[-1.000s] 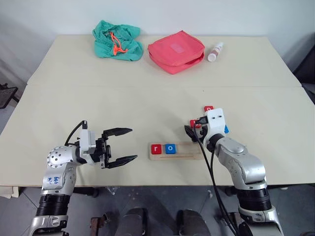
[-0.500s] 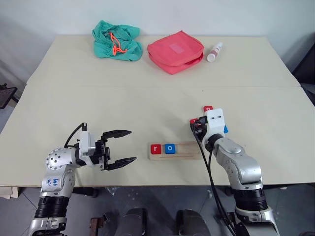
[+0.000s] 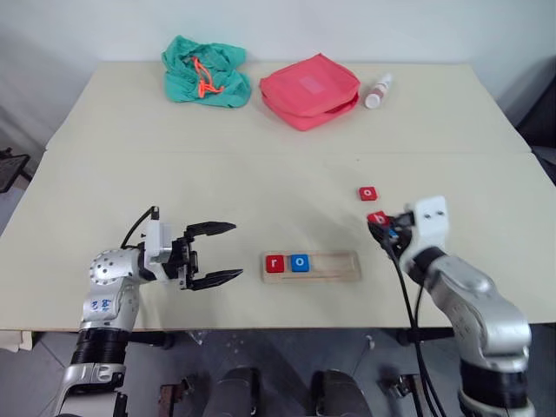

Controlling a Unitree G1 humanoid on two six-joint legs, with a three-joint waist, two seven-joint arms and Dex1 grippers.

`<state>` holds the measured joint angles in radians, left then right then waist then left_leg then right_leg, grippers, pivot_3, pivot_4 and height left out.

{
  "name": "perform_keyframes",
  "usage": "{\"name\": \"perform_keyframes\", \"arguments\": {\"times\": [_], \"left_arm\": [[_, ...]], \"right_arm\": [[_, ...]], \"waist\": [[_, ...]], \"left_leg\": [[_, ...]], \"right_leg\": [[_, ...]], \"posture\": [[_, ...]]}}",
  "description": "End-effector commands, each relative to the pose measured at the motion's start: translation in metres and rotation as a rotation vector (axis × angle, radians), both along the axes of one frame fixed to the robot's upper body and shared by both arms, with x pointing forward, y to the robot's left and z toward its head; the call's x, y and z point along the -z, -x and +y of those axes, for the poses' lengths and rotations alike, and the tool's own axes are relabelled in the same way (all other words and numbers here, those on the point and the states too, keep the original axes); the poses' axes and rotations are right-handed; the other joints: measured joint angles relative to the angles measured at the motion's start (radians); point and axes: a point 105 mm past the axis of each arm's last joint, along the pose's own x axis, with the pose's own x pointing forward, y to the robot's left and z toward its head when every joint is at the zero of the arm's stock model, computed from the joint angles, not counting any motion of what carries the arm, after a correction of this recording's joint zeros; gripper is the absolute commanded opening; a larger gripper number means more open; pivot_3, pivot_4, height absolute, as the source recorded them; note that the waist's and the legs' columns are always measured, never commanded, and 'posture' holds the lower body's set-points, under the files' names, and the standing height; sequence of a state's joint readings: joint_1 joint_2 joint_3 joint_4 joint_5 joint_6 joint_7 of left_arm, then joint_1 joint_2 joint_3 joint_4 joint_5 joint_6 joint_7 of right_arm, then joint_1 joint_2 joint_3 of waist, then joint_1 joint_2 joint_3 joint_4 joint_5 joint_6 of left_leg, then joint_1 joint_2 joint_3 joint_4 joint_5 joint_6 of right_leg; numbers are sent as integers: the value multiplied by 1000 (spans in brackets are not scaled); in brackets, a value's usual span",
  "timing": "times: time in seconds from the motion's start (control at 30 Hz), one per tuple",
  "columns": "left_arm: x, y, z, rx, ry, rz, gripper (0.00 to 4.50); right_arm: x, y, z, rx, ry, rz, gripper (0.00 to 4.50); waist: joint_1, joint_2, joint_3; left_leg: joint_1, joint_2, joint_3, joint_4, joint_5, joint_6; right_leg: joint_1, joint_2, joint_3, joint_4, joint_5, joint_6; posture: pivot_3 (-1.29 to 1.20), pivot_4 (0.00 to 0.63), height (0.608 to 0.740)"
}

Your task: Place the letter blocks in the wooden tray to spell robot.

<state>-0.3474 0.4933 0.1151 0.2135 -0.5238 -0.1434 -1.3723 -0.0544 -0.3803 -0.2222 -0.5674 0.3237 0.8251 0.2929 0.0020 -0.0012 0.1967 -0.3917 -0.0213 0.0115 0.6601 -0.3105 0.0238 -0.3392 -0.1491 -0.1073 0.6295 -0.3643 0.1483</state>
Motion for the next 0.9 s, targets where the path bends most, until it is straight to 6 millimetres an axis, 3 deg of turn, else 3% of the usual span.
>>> {"name": "perform_keyframes", "arguments": {"times": [0.03,0.27,0.63,0.9], "left_arm": [[-2,3,1,27,10,-14,4500],[-1,1,-1,46,6,-31,4500],[-3,2,-3,40,7,-42,4500],[-2,6,-3,29,11,-38,4500]], "right_arm": [[2,24,-13,44,25,-7,1458],[14,30,-13,111,-34,25,1458],[24,21,-17,168,-69,38,1458],[19,23,-15,151,-74,30,4230]], "waist": [[0,0,0],[-4,0,0],[-3,0,0],[-2,0,0]], "left_leg": [[0,0,0,-1,0,0],[2,2,8,2,1,-1],[2,1,7,2,1,0],[2,1,7,2,1,0]], "right_leg": [[0,0,0,0,0,0],[0,0,1,-1,0,0],[0,0,3,-1,0,0],[0,-1,3,-1,0,0]], "posture": [[0,150,740],[0,150,740],[0,150,740],[0,150,740]]}}
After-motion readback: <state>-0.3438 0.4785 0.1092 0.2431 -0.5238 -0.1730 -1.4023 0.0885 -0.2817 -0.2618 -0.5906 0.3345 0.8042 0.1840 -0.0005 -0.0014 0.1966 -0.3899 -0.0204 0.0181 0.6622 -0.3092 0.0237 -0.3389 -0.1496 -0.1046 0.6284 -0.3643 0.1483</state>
